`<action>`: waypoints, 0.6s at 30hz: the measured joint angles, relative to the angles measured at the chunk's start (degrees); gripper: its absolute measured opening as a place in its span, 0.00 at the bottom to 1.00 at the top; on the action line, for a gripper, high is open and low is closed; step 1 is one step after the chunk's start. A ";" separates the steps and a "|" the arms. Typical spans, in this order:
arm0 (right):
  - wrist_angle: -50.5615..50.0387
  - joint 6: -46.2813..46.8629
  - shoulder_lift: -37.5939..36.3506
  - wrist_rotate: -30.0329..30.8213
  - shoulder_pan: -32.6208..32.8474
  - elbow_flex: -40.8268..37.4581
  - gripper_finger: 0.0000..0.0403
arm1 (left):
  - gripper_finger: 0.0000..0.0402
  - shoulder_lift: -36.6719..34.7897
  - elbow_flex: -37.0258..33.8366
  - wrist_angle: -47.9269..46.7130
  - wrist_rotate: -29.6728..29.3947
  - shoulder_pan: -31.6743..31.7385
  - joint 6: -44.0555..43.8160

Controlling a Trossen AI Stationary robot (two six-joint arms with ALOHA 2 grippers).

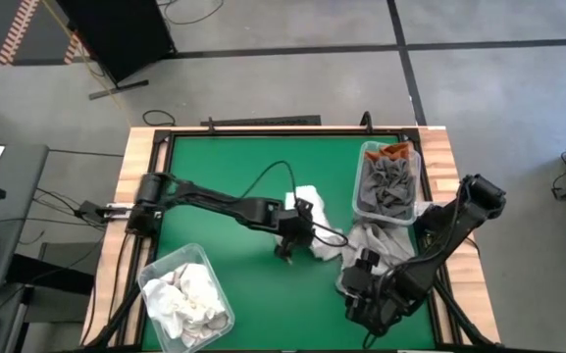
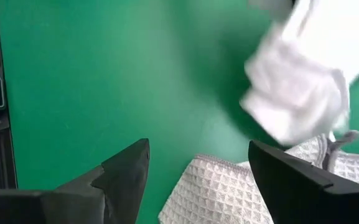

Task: Sort towels by color in basket
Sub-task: Put the white microfiber towel into the bottom transparent bin

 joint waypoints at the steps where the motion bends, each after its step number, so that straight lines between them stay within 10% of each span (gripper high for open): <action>1: -0.03 0.23 0.00 0.85 0.33 0.00 0.75 | 0.01 -2.04 0.04 -2.08 -0.40 -0.54 -0.26; 18: 0.01 -3.75 0.02 3.43 1.77 0.00 0.75 | 0.00 -38.56 0.08 -36.86 -6.35 -15.47 -18.44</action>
